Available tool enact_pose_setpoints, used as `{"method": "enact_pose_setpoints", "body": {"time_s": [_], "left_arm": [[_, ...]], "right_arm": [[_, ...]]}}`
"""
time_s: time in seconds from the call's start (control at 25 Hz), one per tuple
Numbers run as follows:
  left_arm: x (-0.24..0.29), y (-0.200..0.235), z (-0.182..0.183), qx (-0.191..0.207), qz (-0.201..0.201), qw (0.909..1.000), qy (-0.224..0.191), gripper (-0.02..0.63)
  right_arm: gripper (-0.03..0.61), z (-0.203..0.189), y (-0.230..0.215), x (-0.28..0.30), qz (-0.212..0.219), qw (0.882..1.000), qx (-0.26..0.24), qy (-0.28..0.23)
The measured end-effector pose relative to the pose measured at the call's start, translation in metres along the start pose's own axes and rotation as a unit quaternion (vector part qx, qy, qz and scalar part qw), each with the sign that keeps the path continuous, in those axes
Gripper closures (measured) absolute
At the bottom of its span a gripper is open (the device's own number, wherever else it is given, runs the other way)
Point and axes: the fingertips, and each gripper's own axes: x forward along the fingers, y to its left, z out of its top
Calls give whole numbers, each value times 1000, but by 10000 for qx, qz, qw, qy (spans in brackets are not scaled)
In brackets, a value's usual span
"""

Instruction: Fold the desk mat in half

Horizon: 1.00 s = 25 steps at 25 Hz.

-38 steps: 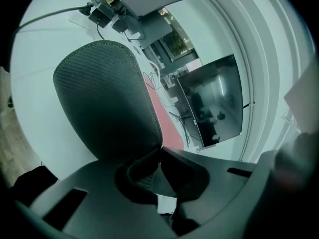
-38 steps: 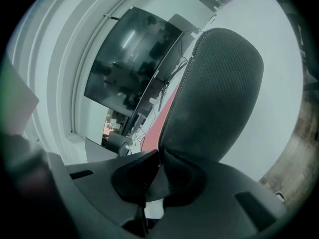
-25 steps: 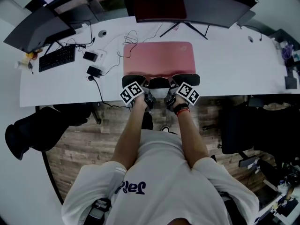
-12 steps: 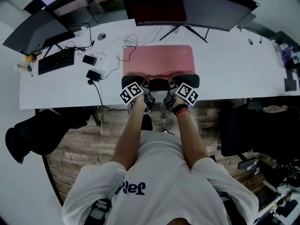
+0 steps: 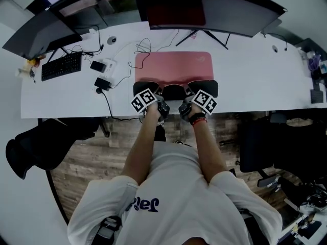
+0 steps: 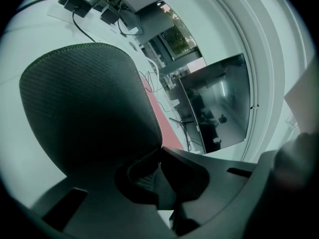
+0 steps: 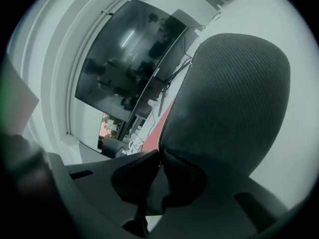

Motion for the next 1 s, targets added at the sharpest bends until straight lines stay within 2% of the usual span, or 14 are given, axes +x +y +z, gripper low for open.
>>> {"method": "enact_pose_setpoints", "body": {"time_s": [1.0], "left_arm": [[38, -15, 39, -132, -63, 9996, 260, 581]], "right_arm": [[534, 35, 15, 41, -202, 9997, 47, -87]]}}
